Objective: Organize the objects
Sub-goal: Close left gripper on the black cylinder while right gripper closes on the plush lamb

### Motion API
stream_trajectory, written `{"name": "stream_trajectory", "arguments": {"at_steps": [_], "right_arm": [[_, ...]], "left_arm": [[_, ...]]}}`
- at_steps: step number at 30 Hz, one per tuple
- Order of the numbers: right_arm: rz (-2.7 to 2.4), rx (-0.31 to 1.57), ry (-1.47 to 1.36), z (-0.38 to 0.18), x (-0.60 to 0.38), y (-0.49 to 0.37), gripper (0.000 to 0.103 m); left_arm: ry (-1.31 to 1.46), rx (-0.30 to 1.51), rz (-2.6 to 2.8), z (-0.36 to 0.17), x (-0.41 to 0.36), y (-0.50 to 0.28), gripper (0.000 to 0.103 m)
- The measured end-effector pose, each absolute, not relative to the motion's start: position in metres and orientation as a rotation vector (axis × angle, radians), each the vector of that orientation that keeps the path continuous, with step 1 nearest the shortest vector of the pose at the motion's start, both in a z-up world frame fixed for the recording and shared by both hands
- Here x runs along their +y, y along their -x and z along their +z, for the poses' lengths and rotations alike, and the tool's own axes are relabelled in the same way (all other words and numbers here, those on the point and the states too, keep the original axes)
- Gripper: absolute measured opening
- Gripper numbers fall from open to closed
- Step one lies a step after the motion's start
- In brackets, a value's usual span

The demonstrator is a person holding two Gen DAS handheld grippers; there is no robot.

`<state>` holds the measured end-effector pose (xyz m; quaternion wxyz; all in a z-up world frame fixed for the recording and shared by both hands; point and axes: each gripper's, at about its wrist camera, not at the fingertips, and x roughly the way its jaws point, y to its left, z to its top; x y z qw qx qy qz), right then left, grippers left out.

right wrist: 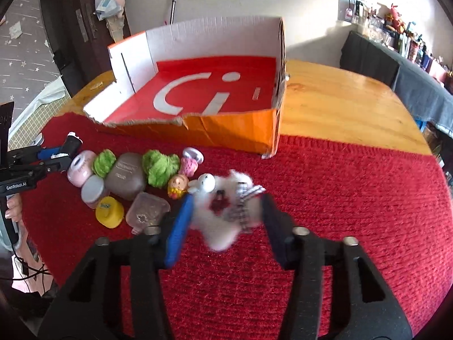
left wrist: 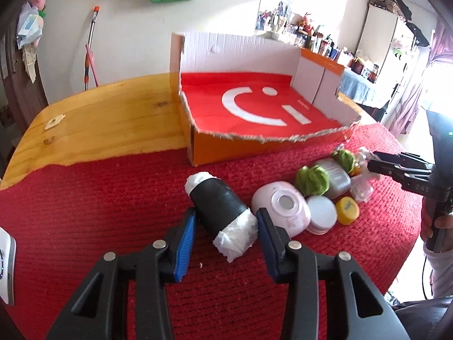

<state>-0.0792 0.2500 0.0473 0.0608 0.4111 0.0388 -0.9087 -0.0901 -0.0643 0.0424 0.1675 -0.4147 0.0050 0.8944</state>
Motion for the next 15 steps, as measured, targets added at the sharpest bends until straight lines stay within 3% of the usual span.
{"name": "stream_trajectory", "arguments": {"at_steps": [7,12,15], "right_arm": [[-2.738,0.121,-1.272,0.04,0.25,0.083,0.031],[-2.741,0.083,-1.25,0.042,0.254,0.08,0.018],[-2.734,0.044,-1.252,0.043,0.259,0.081,0.017]], "left_arm": [[1.157,0.029,2.554,0.048,-0.061,0.086,0.044],[1.161,0.021,2.553,0.047,-0.062,0.083,0.044],[1.157,0.02,2.555,0.047,-0.063,0.084,0.044]]}}
